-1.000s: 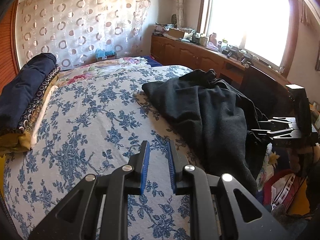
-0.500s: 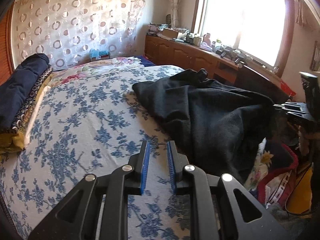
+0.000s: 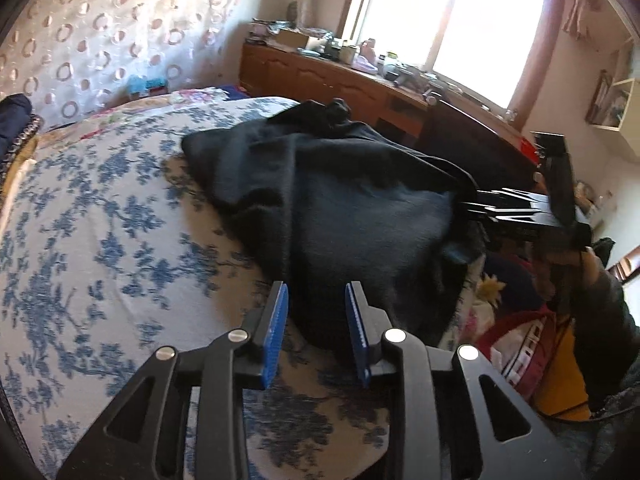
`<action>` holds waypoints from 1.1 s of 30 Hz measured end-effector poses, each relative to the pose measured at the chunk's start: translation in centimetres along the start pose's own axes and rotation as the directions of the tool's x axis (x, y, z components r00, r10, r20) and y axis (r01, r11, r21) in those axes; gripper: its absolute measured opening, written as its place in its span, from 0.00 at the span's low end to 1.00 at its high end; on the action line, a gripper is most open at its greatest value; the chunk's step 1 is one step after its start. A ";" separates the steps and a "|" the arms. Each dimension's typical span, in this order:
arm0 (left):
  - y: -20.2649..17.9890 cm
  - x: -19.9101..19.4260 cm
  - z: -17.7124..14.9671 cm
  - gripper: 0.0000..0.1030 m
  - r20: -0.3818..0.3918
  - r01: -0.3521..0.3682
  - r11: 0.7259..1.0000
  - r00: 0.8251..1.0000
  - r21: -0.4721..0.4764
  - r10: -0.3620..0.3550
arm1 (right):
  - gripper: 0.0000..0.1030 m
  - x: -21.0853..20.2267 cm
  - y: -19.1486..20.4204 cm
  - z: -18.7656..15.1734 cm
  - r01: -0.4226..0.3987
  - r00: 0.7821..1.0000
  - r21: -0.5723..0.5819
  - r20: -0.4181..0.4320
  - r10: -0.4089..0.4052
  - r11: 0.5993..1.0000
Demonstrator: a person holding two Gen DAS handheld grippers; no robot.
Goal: Fold small clothes
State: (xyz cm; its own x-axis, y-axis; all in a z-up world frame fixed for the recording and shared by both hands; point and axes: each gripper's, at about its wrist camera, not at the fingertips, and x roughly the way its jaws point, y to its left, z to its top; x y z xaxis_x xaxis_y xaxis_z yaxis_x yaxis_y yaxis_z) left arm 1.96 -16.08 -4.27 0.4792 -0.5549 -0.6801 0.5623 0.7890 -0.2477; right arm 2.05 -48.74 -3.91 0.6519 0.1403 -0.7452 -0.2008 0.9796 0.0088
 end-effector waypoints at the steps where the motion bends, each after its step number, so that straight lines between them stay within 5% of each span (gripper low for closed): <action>1: -0.2 0.1 0.0 0.30 -0.003 0.001 1.000 1.000 0.006 -0.001 | 0.59 0.2 -0.1 0.0 -0.001 1.000 0.003 -0.001 0.001 1.000; 14: -0.6 2.6 -1.5 0.36 -0.108 -0.005 1.000 0.994 0.012 0.006 | 0.60 1.7 0.9 -0.7 -0.040 0.998 -0.016 -0.041 0.039 0.999; 19: -0.6 2.4 -1.6 0.36 -0.102 -0.005 1.000 0.995 0.006 0.006 | 0.29 1.6 1.5 -0.7 -0.064 0.997 -0.040 -0.044 0.062 0.997; 24: -0.7 2.4 -2.0 0.36 -0.111 0.017 1.000 0.994 0.017 -0.015 | 0.15 1.1 1.6 -0.9 -0.080 0.997 -0.054 -0.027 0.079 0.995; 28: -1.2 2.1 -2.2 0.08 -0.112 0.057 0.998 0.992 0.035 -0.053 | 0.13 -0.2 1.6 -0.5 -0.090 0.996 -0.050 0.015 0.091 0.995; 33: -1.9 -0.7 -1.2 0.01 -0.012 0.093 0.994 0.996 0.061 -0.092 | 0.13 -2.0 1.8 0.3 -0.103 0.992 -0.053 0.061 0.106 0.993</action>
State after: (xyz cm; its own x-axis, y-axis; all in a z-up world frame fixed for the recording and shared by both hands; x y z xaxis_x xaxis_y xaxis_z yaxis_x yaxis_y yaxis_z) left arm -0.26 -16.91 -4.11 0.4170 -0.6221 -0.6626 0.6446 0.7164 -0.2670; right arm 0.61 -47.25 -2.16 0.6705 0.2518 -0.6978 -0.3048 0.9511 0.0502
